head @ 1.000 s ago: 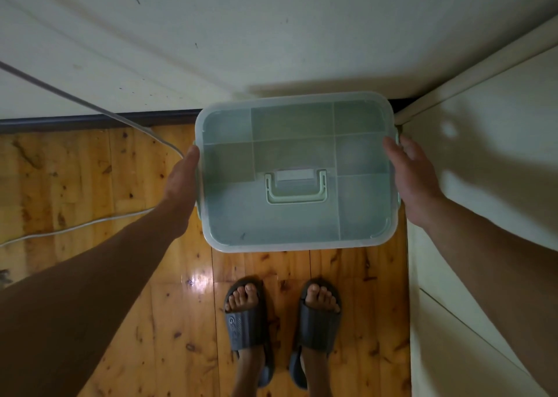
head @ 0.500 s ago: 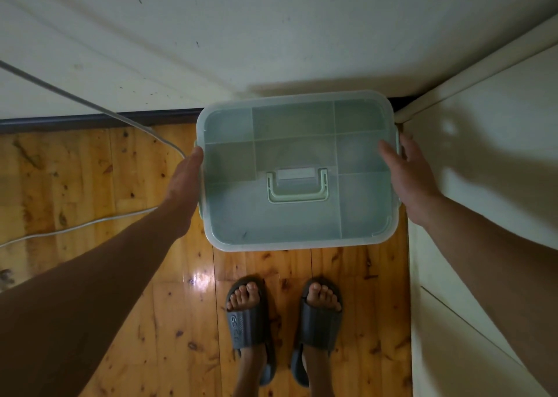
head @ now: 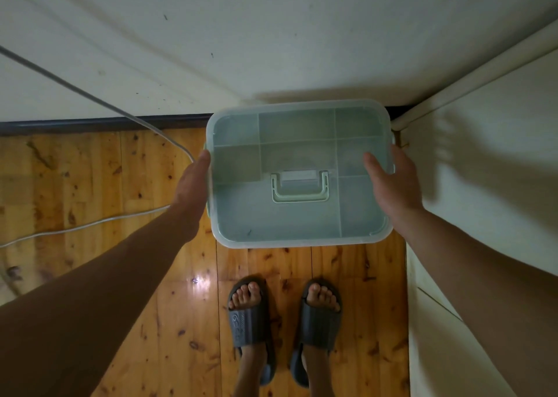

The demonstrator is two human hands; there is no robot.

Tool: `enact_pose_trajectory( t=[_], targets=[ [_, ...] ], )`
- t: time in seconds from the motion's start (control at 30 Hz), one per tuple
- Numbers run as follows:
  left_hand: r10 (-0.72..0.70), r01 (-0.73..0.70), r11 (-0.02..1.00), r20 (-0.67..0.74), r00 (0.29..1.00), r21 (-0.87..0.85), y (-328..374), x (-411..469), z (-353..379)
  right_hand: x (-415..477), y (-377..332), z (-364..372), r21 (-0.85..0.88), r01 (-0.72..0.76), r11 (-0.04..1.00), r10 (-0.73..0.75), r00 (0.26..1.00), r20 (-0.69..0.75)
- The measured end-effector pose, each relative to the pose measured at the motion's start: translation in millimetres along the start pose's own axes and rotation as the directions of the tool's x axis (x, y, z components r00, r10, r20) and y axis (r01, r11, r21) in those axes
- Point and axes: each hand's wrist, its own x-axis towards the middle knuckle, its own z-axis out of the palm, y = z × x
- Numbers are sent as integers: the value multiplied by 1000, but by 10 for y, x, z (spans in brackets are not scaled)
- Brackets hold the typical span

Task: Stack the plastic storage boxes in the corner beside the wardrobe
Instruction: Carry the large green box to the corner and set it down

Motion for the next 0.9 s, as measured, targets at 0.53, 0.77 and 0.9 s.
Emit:
enact_pose_trajectory(
  t=[0.53, 0.77, 0.9],
  targets=[
    [259, -219, 933, -111, 959, 285, 511, -679, 88, -516, -511, -137, -58, 92, 994, -89, 995, 45],
    [370, -301, 843, -74, 926, 447, 757, -973, 112, -728, -812, -241, -1, 138, 990, -138, 989, 61],
    [403, -334, 813, -47, 914, 477, 873, -1206, 96, -853, -976, -324, 12, 160, 987, -161, 985, 66]
  ],
)
